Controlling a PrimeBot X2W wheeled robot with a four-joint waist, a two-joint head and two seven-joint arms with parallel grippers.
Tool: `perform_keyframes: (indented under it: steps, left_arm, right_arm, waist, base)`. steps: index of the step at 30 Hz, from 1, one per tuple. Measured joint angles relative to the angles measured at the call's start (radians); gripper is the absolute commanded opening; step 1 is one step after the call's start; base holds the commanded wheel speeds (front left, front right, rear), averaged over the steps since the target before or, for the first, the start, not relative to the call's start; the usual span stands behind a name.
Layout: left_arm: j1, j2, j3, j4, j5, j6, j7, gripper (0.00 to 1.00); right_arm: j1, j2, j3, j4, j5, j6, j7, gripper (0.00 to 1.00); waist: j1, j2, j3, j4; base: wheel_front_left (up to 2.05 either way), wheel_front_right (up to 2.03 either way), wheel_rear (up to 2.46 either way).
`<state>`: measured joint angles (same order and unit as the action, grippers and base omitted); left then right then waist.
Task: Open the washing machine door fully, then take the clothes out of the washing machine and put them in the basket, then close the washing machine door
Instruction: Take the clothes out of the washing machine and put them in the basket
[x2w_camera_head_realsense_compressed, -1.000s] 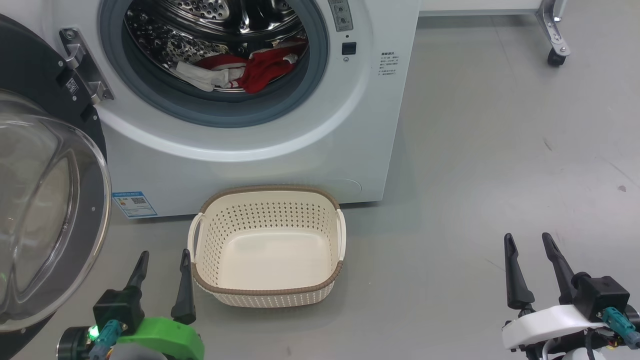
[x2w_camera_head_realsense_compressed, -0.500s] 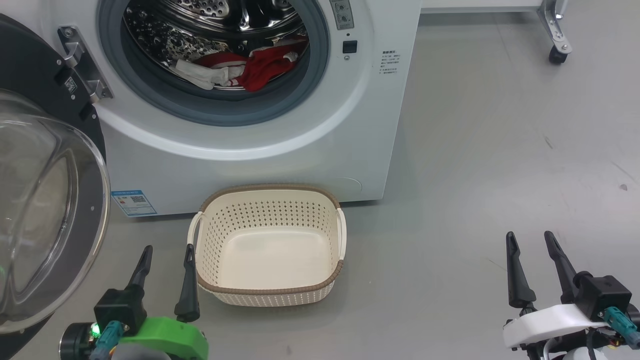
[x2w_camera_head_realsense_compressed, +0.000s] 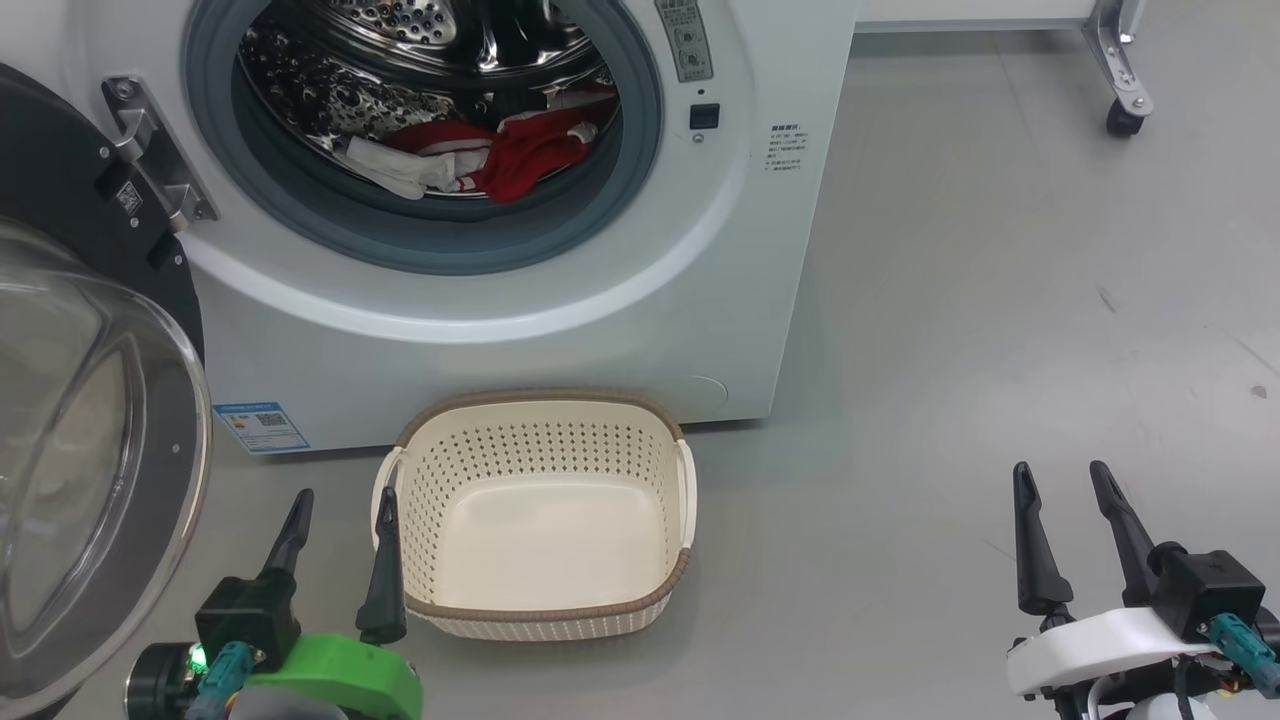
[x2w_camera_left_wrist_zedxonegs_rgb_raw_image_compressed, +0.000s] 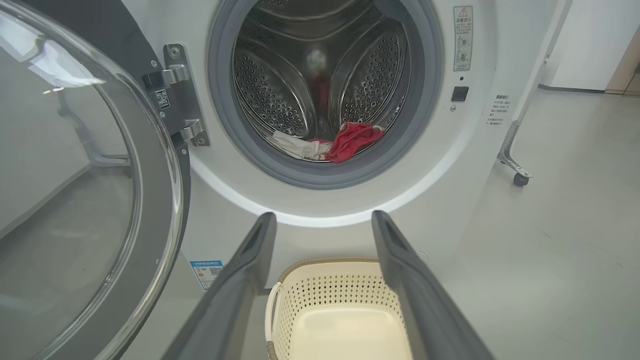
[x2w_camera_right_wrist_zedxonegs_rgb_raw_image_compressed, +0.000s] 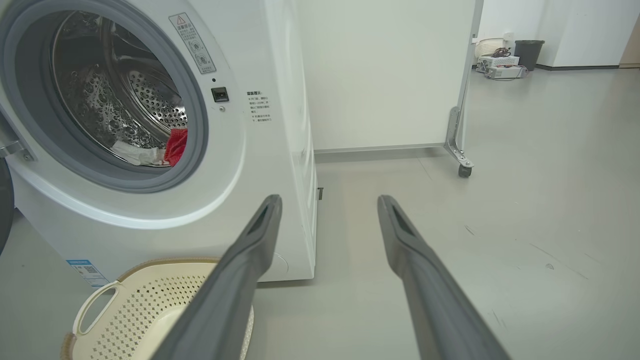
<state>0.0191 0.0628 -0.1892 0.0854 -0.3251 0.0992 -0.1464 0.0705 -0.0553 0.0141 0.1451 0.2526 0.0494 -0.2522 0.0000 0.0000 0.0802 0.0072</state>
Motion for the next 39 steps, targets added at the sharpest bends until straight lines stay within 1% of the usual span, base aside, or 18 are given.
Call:
perform_keyframes:
  steps: [18, 39]
  left_arm:
    - [0.0, -0.003, 0.008, -0.004, 0.002, 0.001, 0.0, 1.0]
    - [0.001, -0.007, 0.006, -0.003, 0.002, 0.004, 0.0, 1.0]
  right_arm:
    - [0.0, -0.001, -0.001, 0.0, 0.0, 0.0, 0.0, 1.0]
    - [0.0, -0.003, -0.001, 0.007, -0.002, 0.0, 0.0, 1.0]
  waist:
    - [0.0, 0.0, 0.006, 0.007]
    - [0.0, 0.0, 0.006, 0.011]
  base:
    - [0.8, -0.8, 0.0]
    - [0.11, -0.11, 0.0]
